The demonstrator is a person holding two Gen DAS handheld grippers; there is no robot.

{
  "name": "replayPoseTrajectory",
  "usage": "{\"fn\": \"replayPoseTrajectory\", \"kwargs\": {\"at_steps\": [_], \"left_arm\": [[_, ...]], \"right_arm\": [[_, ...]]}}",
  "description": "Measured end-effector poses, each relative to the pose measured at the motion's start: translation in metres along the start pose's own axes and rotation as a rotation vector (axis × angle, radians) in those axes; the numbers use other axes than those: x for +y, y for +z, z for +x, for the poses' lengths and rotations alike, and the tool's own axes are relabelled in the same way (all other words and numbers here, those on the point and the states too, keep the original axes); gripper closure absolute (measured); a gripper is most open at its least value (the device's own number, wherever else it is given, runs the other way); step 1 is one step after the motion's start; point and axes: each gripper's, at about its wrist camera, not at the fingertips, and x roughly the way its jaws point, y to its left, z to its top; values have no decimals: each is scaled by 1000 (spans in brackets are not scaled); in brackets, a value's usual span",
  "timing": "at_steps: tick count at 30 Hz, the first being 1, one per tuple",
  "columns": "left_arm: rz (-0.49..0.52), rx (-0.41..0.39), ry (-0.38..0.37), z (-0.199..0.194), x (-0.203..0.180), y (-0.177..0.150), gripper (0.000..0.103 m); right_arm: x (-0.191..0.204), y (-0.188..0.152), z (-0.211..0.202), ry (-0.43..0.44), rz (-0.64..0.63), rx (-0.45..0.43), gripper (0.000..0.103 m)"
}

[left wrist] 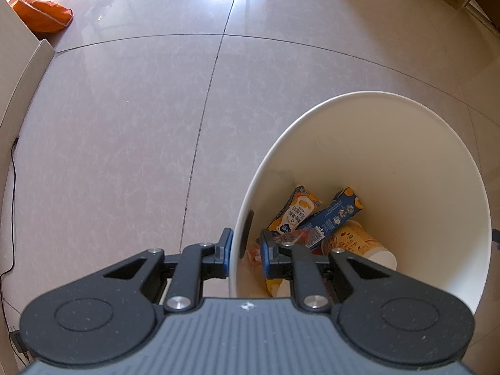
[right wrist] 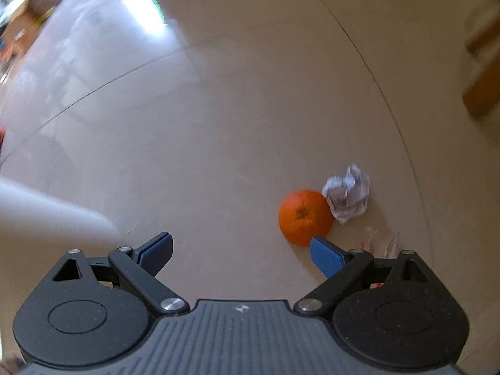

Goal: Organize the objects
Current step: 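Lower the right tool onto the whole orange and close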

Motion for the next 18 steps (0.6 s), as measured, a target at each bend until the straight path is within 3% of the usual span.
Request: {"fn": "replayPoseTrajectory", "kwargs": {"at_steps": [5,10,18], "left_arm": [[4,0,0,0,-1,0,87],[4,3,-1,0,0,0,87],[8,1,-1,1,0,0,87]], "right_arm": [[-20,3,50,-46,125,18,7],[-34,3,90,-139,172,13,17],[-46,7,124,-210,293,-10,20]]}}
